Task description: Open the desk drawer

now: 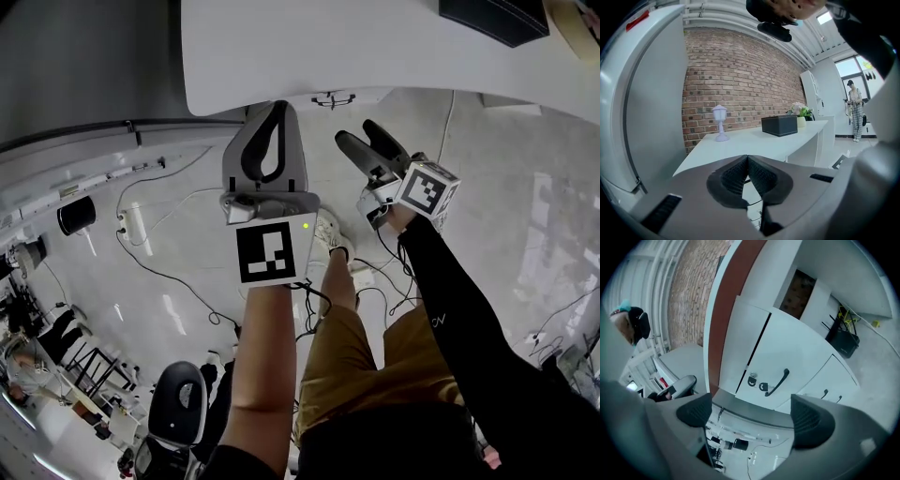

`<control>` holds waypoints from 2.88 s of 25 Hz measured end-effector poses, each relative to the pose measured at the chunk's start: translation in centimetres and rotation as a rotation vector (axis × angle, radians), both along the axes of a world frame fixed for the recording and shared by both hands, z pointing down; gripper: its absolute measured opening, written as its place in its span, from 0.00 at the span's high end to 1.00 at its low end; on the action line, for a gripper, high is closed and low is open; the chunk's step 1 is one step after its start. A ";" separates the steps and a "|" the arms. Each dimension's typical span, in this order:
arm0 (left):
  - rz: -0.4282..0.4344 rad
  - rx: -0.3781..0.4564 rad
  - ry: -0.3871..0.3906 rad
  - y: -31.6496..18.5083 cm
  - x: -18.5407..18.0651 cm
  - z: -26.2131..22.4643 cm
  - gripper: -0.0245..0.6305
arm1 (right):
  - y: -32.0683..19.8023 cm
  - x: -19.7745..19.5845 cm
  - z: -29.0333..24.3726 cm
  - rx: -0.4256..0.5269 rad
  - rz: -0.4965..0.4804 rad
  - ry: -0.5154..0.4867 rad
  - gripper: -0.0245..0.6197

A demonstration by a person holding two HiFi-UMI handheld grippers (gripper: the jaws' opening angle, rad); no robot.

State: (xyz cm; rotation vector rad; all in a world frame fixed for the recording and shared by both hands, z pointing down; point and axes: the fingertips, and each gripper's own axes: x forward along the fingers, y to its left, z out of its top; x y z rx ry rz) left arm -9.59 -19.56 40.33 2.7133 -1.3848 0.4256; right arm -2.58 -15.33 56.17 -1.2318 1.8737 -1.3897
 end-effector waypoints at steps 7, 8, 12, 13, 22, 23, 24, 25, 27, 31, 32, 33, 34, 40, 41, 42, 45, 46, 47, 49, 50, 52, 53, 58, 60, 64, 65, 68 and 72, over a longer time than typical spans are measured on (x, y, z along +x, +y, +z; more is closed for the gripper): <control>-0.026 -0.020 0.016 -0.4 -0.8 1.3 0.95 | -2.1 1.6 0.8 -0.018 0.154 -0.184 0.19; -0.028 -0.022 0.018 -0.3 -0.8 1.4 0.95 | -2.2 1.7 0.8 -0.011 0.164 -0.205 0.29; -0.027 -0.030 0.024 0.3 -0.8 2.0 0.95 | -2.5 2.0 1.2 -0.001 0.198 -0.269 0.34; -0.029 -0.034 0.025 0.3 -0.9 2.2 0.95 | -2.6 2.1 1.6 -0.007 0.211 -0.285 0.34; -0.021 -0.039 0.009 0.2 -0.8 3.3 0.95 | -3.7 2.3 4.6 -0.051 0.277 -0.376 0.34; -0.023 -0.039 0.007 0.2 -0.9 3.5 0.95 | -3.9 2.6 4.9 -0.051 0.292 -0.388 0.34; -0.024 -0.040 0.006 0.1 -0.9 3.6 0.95 | -4.2 2.7 5.1 -0.050 0.303 -0.396 0.34; -0.025 -0.043 0.006 0.1 -1.0 3.8 0.95 | -4.4 2.8 5.3 -0.049 0.308 -0.399 0.34; -0.032 -0.054 0.011 0.1 -1.2 4.1 0.95 | -4.8 2.7 5.5 -0.048 0.308 -0.402 0.34; -0.048 -0.076 0.034 0.2 -1.4 4.6 0.95 | -5.3 2.6 5.9 -0.052 0.312 -0.407 0.34; -0.047 -0.077 0.031 0.1 -1.5 4.7 0.95 | -5.4 2.6 6.1 -0.054 0.316 -0.407 0.39; -0.047 -0.079 0.028 0.0 -1.6 4.8 0.95 | -5.7 2.5 6.2 -0.055 0.319 -0.407 0.44; -0.047 -0.082 0.027 -0.2 -1.8 4.9 0.95 | -6.0 2.5 6.3 -0.055 0.320 -0.406 0.45; -0.053 -0.099 0.044 -0.3 -2.0 5.2 0.95 | -6.9 2.4 6.6 -0.061 0.320 -0.397 0.53; -0.053 -0.100 0.045 0.0 -1.9 5.3 0.95 | -6.9 2.4 6.6 -0.058 0.317 -0.393 0.54; -0.054 -0.103 0.045 0.1 -1.9 5.4 0.95 | -6.9 2.4 6.6 -0.056 0.315 -0.391 0.54; -0.058 -0.110 0.041 0.2 -2.1 5.7 0.95 | -7.0 2.4 6.9 -0.060 0.320 -0.397 0.54; -0.058 -0.110 0.039 0.2 -2.1 5.7 0.95 | -7.1 2.4 7.0 -0.063 0.322 -0.400 0.55; -0.057 -0.109 0.036 0.2 -2.1 5.8 0.95 | -7.1 2.4 7.0 -0.065 0.324 -0.402 0.55; -0.058 -0.108 0.031 0.3 -2.2 5.8 0.95 | -7.3 2.5 7.1 -0.066 0.329 -0.402 0.60; -0.058 -0.108 0.029 0.4 -2.3 5.9 0.95 | -7.3 2.5 7.1 -0.066 0.332 -0.401 0.62; -0.058 -0.108 0.026 0.6 -2.4 5.9 0.95 | -7.4 2.5 7.0 -0.063 0.335 -0.401 0.63; -0.059 -0.108 0.028 0.7 -2.4 5.9 0.95 | -7.4 2.5 6.9 -0.061 0.335 -0.402 0.63; -0.061 -0.112 0.027 0.9 -2.4 6.1 0.95 | -7.6 2.5 6.0 -0.026 0.329 -0.412 0.83; -0.063 -0.113 0.029 1.0 -2.4 6.1 0.95 | -7.6 2.5 6.0 -0.025 0.337 -0.422 0.87; -0.063 -0.112 0.026 1.2 -2.5 6.1 0.95 | -7.4 2.7 6.4 -0.038 0.358 -0.433 0.91; -0.064 -0.113 0.026 1.3 -2.5 6.1 0.95 | -7.4 2.7 6.4 -0.043 0.363 -0.433 0.91; -0.073 -0.116 0.034 1.5 -2.6 6.1 0.95 | -7.4 2.7 6.5 -0.054 0.365 -0.433 0.91; -0.078 -0.106 0.046 1.8 -2.6 5.7 0.95 | -7.4 2.6 6.5 -0.063 0.353 -0.412 0.91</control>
